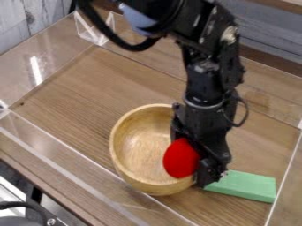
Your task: Move the red object to the right side of the table
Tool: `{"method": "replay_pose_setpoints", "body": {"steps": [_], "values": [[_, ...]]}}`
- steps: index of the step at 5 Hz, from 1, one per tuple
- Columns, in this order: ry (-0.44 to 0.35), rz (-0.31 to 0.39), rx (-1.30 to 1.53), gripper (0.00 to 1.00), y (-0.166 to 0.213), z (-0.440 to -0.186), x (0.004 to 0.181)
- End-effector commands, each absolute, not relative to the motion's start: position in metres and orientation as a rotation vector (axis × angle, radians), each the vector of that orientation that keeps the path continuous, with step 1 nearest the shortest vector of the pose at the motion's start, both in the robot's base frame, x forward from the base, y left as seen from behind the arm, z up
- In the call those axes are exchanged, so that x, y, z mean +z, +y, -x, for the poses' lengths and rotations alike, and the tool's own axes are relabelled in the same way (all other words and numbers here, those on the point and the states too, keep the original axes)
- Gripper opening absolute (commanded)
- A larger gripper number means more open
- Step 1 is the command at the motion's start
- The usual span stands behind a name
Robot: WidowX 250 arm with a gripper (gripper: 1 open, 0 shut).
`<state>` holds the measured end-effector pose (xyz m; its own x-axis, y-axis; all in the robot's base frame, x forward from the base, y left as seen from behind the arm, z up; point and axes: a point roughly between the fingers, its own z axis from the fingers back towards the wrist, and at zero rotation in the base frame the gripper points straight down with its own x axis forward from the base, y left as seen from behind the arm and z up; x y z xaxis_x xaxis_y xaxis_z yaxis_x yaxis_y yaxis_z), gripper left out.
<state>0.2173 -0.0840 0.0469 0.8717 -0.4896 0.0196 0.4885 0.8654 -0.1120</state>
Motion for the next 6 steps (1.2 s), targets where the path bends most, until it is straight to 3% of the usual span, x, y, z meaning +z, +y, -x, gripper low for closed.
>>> {"method": "replay_pose_setpoints", "body": {"steps": [1, 3, 4, 5, 6], "values": [[-0.024, 0.124, -0.468, 0.0, -0.075, -0.219, 0.038], [-0.031, 0.123, -0.381, 0.0, -0.074, -0.231, 0.024], [-0.032, 0.124, -0.408, 0.0, -0.071, -0.235, 0.027], [-0.031, 0.127, -0.429, 1.0, -0.07, -0.237, 0.032], [-0.037, 0.127, -0.386, 1.0, -0.066, -0.236, 0.042]]}}
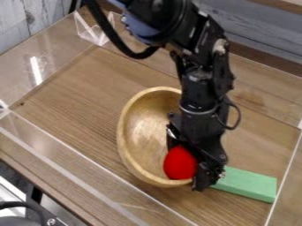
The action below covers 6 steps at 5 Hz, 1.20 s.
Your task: Move the red object to the right side of the table
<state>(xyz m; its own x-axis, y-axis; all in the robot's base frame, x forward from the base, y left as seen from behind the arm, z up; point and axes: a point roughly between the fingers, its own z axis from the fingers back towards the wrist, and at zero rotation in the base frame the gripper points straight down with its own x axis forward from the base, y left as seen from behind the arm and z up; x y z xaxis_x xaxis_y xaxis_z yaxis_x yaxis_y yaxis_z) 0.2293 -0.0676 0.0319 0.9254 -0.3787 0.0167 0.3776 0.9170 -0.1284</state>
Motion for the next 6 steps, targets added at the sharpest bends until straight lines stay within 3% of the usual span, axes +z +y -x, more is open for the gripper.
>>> {"method": "replay_pose_setpoints", "body": {"steps": [1, 2, 6], "values": [[-0.04, 0.126, -0.343, 1.0, -0.063, -0.236, 0.053], [-0.041, 0.126, -0.3, 0.0, -0.058, -0.233, 0.056], [-0.026, 0.144, -0.226, 0.0, -0.04, -0.225, 0.058]]}}
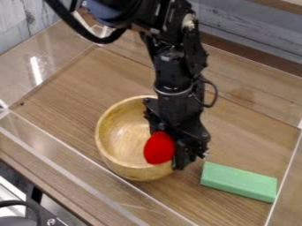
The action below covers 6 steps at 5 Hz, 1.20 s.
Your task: Move the red object to the right side of the table
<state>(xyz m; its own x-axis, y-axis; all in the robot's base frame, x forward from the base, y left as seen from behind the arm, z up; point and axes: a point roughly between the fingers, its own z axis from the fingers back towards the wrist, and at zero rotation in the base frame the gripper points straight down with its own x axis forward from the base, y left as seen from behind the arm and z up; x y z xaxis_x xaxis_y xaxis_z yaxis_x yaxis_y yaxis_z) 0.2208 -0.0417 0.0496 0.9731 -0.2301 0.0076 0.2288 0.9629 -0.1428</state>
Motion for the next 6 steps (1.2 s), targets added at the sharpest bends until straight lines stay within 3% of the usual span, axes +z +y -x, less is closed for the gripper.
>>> {"method": "replay_pose_setpoints", "body": {"steps": [1, 2, 3, 6], "values": [[-0.02, 0.143, -0.249, 0.0, -0.049, -0.23, 0.064], [-0.013, 0.14, -0.274, 0.0, -0.06, -0.234, 0.07], [-0.002, 0.14, -0.269, 0.0, -0.073, -0.226, 0.059], [0.012, 0.085, -0.42, 0.0, -0.089, -0.206, 0.088]]}}
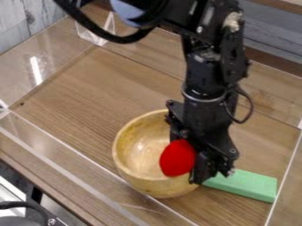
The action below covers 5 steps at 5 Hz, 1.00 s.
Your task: Move the red object to the right side of the table
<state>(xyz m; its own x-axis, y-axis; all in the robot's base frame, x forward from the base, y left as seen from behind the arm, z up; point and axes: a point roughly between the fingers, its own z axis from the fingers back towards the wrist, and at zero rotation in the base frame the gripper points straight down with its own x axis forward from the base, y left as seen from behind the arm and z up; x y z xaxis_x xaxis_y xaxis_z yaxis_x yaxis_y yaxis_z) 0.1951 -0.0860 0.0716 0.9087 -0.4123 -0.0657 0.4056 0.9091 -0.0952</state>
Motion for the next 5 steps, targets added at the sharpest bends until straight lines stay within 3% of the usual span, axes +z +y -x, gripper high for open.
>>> {"method": "replay_pose_setpoints", "body": {"steps": [1, 2, 4, 5], "values": [[0.013, 0.071, -0.328, 0.0, -0.096, -0.222, 0.09], [0.012, 0.059, -0.239, 0.0, -0.11, -0.242, 0.091], [0.018, 0.047, -0.274, 0.0, -0.078, -0.264, 0.101], [0.018, 0.046, -0.254, 0.0, -0.082, -0.265, 0.1]]}}
